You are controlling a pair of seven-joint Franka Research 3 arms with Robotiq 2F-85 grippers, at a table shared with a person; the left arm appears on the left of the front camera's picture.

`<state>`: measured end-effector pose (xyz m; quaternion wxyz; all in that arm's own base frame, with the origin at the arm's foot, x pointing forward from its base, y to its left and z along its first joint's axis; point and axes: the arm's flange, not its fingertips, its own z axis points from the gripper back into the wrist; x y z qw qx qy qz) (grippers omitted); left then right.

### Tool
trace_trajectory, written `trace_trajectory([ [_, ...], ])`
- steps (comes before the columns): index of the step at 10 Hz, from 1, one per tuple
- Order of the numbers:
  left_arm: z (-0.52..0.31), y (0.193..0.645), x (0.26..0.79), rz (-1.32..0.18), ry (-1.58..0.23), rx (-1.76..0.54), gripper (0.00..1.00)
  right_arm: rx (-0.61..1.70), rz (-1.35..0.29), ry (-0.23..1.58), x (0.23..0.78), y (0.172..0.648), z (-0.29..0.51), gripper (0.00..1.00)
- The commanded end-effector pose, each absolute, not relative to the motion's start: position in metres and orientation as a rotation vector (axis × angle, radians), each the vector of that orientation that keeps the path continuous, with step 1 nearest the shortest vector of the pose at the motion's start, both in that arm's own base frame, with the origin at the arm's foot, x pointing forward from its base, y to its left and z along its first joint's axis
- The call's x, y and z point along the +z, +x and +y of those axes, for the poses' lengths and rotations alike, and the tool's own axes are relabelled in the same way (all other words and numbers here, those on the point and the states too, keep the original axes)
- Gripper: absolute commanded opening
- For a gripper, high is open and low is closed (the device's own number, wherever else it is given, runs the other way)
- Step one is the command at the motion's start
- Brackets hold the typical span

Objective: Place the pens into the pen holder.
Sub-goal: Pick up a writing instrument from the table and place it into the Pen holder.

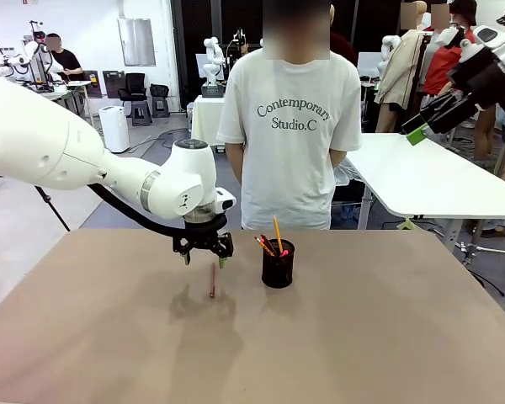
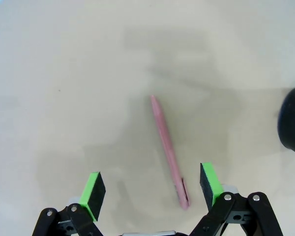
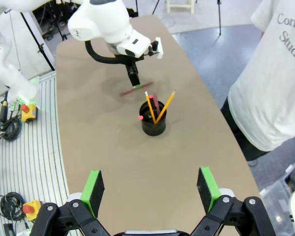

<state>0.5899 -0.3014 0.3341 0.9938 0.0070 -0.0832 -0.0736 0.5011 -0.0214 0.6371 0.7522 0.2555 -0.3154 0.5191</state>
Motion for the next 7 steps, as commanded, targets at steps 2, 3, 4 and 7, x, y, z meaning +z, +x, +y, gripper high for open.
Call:
trace_trajectory([
  [2,-0.301,0.592,0.313,-0.196,0.048,-0.042,1.0,1.134,-0.689,0.559,0.638,0.499,-0.021,1.0],
  [3,-0.301,0.594,0.307,-0.192,0.038,-0.042,1.0,1.134,-0.689,0.559,0.638,0.499,-0.021,1.0],
  [4,-0.301,0.595,0.303,-0.183,0.033,-0.036,1.0,1.134,-0.689,0.559,0.638,0.499,-0.021,1.0],
  [7,-0.303,0.601,0.299,-0.203,0.027,-0.025,0.96,1.134,-0.689,0.559,0.638,0.499,-0.021,1.0],
])
